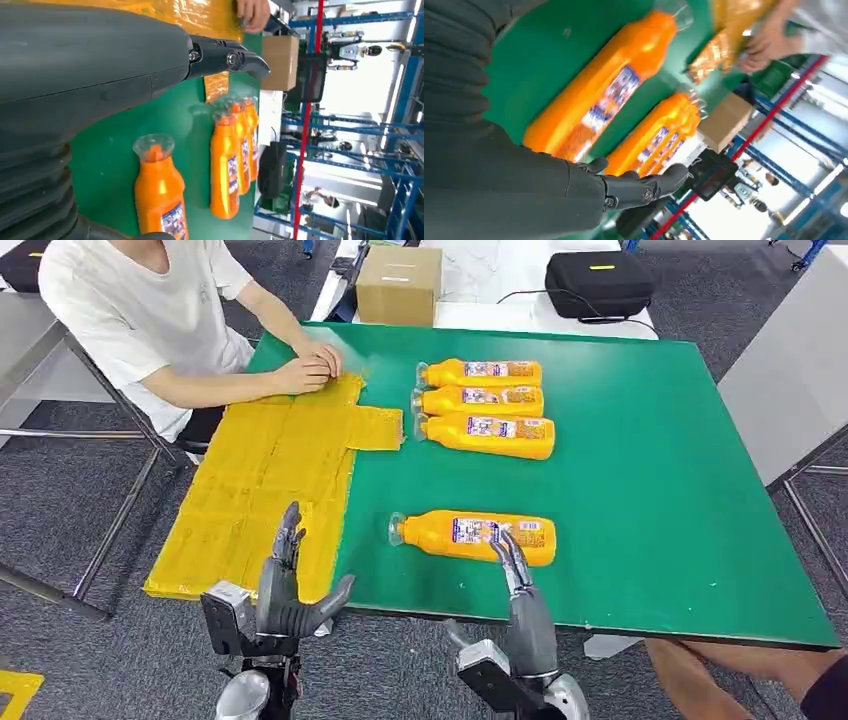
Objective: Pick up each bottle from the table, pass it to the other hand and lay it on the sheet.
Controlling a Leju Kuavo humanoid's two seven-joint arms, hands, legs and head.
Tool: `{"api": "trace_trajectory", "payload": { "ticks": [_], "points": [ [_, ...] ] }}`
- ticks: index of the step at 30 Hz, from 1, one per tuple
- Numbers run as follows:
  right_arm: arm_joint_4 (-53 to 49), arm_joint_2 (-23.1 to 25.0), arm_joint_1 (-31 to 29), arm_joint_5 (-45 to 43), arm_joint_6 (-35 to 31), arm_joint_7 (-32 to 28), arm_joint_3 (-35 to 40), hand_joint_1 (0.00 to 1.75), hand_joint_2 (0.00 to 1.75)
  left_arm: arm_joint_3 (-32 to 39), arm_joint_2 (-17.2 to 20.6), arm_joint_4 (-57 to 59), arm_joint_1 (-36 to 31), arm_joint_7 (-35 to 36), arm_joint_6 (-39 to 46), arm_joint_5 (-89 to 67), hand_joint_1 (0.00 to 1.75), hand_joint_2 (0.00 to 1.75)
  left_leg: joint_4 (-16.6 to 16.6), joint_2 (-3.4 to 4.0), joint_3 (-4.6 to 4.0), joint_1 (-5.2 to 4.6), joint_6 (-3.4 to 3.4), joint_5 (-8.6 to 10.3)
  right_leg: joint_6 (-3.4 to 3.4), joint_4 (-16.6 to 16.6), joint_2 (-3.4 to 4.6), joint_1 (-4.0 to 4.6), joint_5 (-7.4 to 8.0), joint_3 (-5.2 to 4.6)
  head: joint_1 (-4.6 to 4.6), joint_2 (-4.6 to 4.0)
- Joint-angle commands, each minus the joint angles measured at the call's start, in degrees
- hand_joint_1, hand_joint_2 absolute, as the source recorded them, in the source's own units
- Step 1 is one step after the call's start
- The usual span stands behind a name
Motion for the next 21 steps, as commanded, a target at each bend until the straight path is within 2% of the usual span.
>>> {"api": "trace_trajectory", "payload": {
  "ticks": [1,3,4,6,8,13,21],
  "points": [
    [6.20,-4.74,-7.84,4.63,3.30,3.33,-4.19,0.00,1.75,-1.09,1.83,0.80,-1.58,0.81,-0.99,-0.03,0.00,1.75,-0.05,0.09,0.37,0.03,-0.04,-0.13,-0.07,-0.07,0.08,0.04,-0.09,0.35,0.00,0.00],
    [6.27,-4.57,-7.69,4.62,3.29,3.31,-4.06,0.00,1.75,-1.05,1.87,0.80,-1.56,0.82,-1.00,-0.03,0.00,1.75,-0.04,0.03,0.29,0.03,-0.03,-0.08,-0.06,-0.08,0.02,0.04,-0.07,0.29,0.02,0.00],
    [6.83,-5.28,-7.98,6.16,4.90,5.26,-3.42,0.00,1.75,-1.21,2.01,0.88,-1.36,0.92,-1.19,-0.09,0.00,1.75,-0.04,0.01,0.21,0.01,-0.03,-0.05,-0.05,-0.07,0.00,0.02,-0.05,0.21,0.02,0.00],
    [10.26,-7.13,-10.65,7.98,7.51,8.26,-2.53,0.00,1.75,-1.72,2.19,1.37,-1.58,1.13,-2.08,-0.14,0.00,1.75,-0.06,0.04,0.28,0.02,-0.04,-0.08,-0.06,-0.08,0.03,0.03,-0.07,0.27,0.00,0.00],
    [15.01,-7.90,-14.44,8.71,8.42,8.58,-1.78,0.00,1.75,-2.08,2.07,2.03,-2.41,1.29,-2.79,-0.15,0.00,1.75,-0.04,0.14,0.43,0.05,-0.05,-0.15,-0.07,-0.10,0.13,0.07,-0.09,0.41,0.00,0.00],
    [16.93,-7.95,-16.30,9.20,9.12,8.83,-1.16,0.00,1.75,-2.26,1.96,2.27,-2.88,1.36,-3.01,-0.12,0.00,1.75,-0.04,0.07,0.25,0.01,0.00,-0.08,-0.04,-0.07,0.06,0.01,-0.03,0.24,0.02,0.00],
    [25.00,-9.74,-24.17,13.05,14.74,14.17,3.26,0.00,1.75,-1.89,1.86,2.34,-3.35,1.78,-3.79,-0.10,0.00,1.75,-0.04,0.15,0.38,0.02,-0.01,-0.13,-0.06,-0.08,0.15,0.04,-0.05,0.36,0.02,0.00]
  ]
}}
